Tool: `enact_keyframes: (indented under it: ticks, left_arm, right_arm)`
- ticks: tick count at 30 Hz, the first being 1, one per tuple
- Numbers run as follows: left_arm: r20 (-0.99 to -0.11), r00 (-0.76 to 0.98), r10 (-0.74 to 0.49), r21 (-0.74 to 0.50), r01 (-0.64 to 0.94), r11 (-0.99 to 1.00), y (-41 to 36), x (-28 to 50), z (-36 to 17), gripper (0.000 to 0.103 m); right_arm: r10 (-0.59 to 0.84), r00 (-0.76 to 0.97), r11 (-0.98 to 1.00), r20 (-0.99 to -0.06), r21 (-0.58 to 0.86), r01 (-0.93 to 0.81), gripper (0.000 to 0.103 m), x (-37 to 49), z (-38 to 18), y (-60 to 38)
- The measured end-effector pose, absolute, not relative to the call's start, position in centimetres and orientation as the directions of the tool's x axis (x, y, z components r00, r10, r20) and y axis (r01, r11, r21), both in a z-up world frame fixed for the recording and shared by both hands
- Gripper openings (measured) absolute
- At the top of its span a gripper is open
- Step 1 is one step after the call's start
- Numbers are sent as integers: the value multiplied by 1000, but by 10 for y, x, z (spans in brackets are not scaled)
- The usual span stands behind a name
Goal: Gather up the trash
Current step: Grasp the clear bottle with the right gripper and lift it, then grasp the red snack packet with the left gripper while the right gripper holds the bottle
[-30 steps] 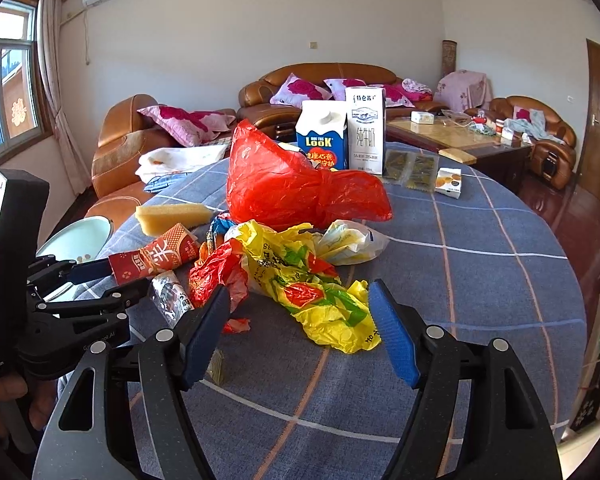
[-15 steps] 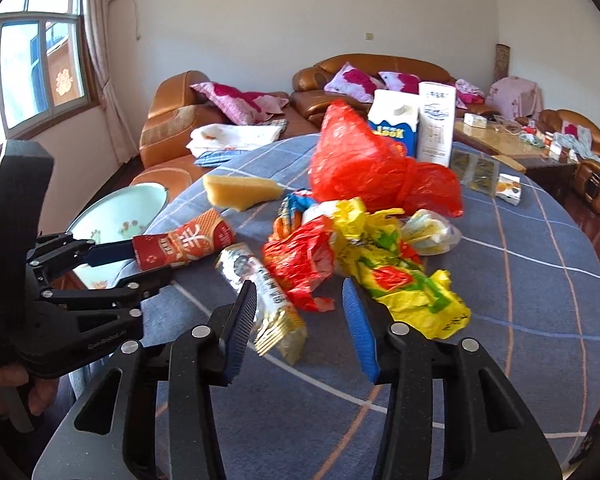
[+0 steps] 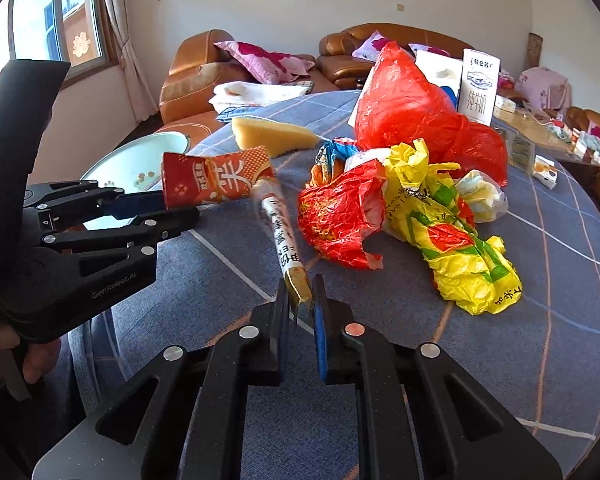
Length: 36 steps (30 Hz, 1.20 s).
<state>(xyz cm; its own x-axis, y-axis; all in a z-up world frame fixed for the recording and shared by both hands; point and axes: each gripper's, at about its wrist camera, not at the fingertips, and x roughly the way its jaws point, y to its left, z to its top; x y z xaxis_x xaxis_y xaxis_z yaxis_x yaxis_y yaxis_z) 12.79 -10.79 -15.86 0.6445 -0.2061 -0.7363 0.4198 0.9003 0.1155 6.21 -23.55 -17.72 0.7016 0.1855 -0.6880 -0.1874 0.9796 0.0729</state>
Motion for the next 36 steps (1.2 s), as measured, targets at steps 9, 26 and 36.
enact_keyframes:
  ticks: [9, 26, 36]
  left_arm:
    - [-697, 682, -222, 110, 407, 907, -100, 125, -142, 0]
    - [-742, 635, -215, 123, 444, 887, -125, 165, -164, 47]
    - [-721, 648, -247, 101, 451, 887, -114, 147, -152, 45]
  right_arm:
    - [189, 774, 982, -605, 101, -161, 8, 49, -153, -245]
    - [67, 829, 997, -556, 58, -42, 8, 69, -150, -266]
    - [83, 845, 996, -529, 57, -63, 8, 60, -143, -260]
